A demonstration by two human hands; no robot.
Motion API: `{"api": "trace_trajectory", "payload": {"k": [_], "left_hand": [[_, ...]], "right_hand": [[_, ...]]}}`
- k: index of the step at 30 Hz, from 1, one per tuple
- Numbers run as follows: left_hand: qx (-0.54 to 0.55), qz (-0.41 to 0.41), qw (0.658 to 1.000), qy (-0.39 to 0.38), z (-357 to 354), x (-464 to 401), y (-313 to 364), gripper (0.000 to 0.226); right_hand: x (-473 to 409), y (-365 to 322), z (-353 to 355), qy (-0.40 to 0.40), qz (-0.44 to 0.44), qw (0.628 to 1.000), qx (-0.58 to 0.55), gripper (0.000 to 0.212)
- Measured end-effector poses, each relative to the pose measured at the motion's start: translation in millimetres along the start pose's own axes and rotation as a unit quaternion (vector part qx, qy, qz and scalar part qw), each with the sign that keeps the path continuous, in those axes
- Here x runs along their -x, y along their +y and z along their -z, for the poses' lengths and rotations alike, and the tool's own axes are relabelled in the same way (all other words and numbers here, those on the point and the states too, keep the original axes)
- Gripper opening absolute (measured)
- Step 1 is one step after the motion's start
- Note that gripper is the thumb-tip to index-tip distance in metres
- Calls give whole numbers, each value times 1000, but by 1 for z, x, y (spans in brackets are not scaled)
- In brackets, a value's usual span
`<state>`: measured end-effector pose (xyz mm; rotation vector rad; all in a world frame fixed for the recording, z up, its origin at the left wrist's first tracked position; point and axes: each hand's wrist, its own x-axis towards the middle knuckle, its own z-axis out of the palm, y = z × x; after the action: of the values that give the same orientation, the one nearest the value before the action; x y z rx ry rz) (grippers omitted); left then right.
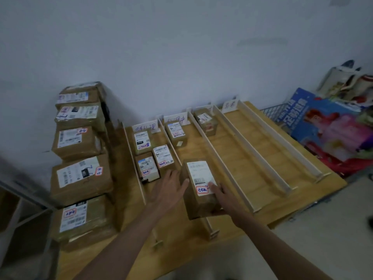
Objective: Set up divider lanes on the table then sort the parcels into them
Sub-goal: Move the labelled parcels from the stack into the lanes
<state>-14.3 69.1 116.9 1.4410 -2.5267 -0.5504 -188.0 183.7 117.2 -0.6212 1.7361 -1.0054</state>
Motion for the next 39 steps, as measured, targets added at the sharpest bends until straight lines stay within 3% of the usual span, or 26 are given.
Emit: {"api": "trace_trajectory", "payload": {"k": [3,6,18,24,39], "left_hand": [[-39,-5,999,18,-10,-20,25,51],[-59,9,998,23,-22,-43,49,54],[-89,73,993,17,-85,-107,163,53],[-103,98,990,13,-94,-126,175,54],[-94,126,988,9,-112,-268,145,51]], "right_hand": [[-14,-1,38,33,16,999,1,34],[-38,-2,86,69,34,996,35,41],[-106,-25,244,39,58,997,45,30],[-138,-33,260,11,53,998,39,16],[-290,-63,243,43,41,992,109,40]]}}
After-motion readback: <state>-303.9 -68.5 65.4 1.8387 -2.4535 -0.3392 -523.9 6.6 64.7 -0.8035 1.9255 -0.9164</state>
